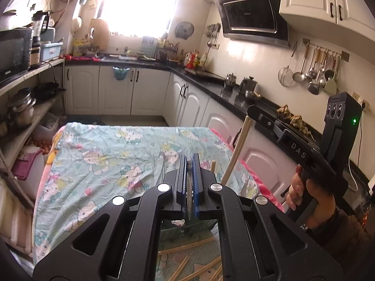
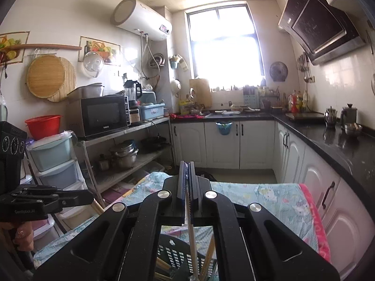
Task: Organize utensils
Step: 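Raise the held chopsticks upright with both grippers above the green basket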
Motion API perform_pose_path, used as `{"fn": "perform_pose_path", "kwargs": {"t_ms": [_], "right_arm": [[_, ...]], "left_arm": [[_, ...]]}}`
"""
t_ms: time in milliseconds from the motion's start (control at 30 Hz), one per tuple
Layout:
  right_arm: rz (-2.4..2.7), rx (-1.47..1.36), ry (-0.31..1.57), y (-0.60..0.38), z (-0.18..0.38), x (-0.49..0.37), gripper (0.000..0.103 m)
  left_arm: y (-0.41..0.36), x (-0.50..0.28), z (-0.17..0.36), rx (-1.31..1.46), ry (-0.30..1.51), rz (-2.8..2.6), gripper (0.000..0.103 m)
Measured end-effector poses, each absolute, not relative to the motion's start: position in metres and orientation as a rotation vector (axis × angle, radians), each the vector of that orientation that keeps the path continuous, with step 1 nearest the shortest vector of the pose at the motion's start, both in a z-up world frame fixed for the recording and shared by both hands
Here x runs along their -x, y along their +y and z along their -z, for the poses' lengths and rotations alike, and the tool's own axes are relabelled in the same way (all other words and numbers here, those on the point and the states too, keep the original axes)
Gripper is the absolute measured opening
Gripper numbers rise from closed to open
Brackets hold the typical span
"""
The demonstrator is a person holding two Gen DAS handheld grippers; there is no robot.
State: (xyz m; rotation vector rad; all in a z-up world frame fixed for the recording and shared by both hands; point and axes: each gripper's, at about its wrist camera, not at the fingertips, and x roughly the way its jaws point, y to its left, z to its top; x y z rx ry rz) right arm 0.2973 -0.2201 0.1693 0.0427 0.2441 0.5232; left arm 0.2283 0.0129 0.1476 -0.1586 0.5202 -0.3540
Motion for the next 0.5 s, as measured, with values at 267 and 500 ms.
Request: {"fn": "perform_pose_path", "kwargs": {"t_ms": [267, 500], "right_arm": [[-0.499, -0.028, 0.283, -0.216, -0.147, -0.307, 0.002], [-0.498, -0.024, 0.335, -0.211, -0.132, -0.313, 0.003]], "left_arm": [[0.003, -0.238, -0.128, 0.145, 0.564, 0.349, 0.002], [0.000, -0.242, -0.119, 0.150, 0.579, 0.347, 0.002]]}}
